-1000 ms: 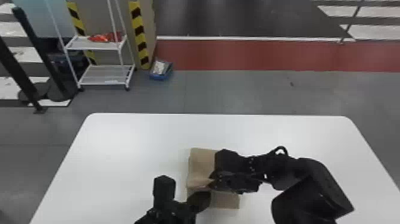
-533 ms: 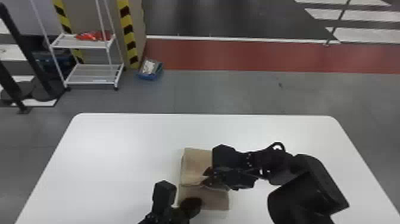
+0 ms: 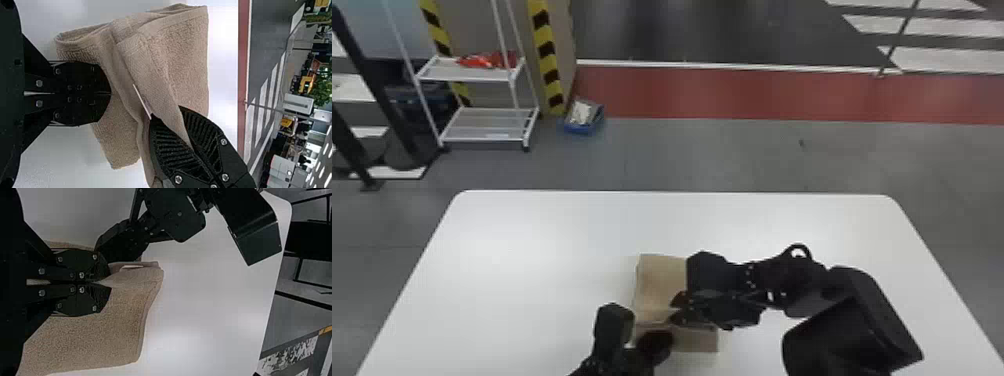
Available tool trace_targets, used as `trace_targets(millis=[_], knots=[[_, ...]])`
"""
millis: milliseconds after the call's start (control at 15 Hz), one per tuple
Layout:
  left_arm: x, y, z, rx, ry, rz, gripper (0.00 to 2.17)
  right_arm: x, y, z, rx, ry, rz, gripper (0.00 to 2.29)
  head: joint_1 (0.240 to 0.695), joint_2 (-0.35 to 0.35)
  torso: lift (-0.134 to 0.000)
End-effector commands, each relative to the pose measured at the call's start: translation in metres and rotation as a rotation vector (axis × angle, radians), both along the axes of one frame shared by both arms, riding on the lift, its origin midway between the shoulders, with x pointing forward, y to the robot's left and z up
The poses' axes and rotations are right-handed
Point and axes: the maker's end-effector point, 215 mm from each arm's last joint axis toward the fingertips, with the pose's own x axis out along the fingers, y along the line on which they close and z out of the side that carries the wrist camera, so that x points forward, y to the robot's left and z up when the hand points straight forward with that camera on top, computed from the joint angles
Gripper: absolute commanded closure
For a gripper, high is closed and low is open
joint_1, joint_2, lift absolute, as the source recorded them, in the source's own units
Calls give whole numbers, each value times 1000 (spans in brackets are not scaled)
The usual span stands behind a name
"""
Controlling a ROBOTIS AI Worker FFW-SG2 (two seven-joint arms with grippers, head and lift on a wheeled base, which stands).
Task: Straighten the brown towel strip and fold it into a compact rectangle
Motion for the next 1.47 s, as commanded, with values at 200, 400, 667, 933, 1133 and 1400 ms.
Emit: trace_targets(millis=[200, 400, 667, 933, 1133, 1400], knots=[[-6, -3, -2, 3, 8, -5, 1720, -9, -13, -27, -30, 35, -6, 1234, 695, -66, 0], [-12, -4, -3, 5, 14, -9, 1720, -13, -8, -34, -22, 30, 2, 1234, 695, -77, 0], [-18, -6, 17, -26, -8, -9, 1717, -13, -10, -44, -31, 19, -23, 1231, 695, -77, 0], [-19, 26, 51, -68, -45, 43, 1544, -10, -7, -46, -25, 8, -35, 1231, 695, -65, 0], [-6, 65, 72, -73, -85, 104, 535, -16, -9, -51, -24, 20, -48, 1231, 695, -26, 0], [19, 120, 92, -48, -145, 203, 39, -19, -14, -49, -16, 9, -61, 1011, 695, 45, 0]])
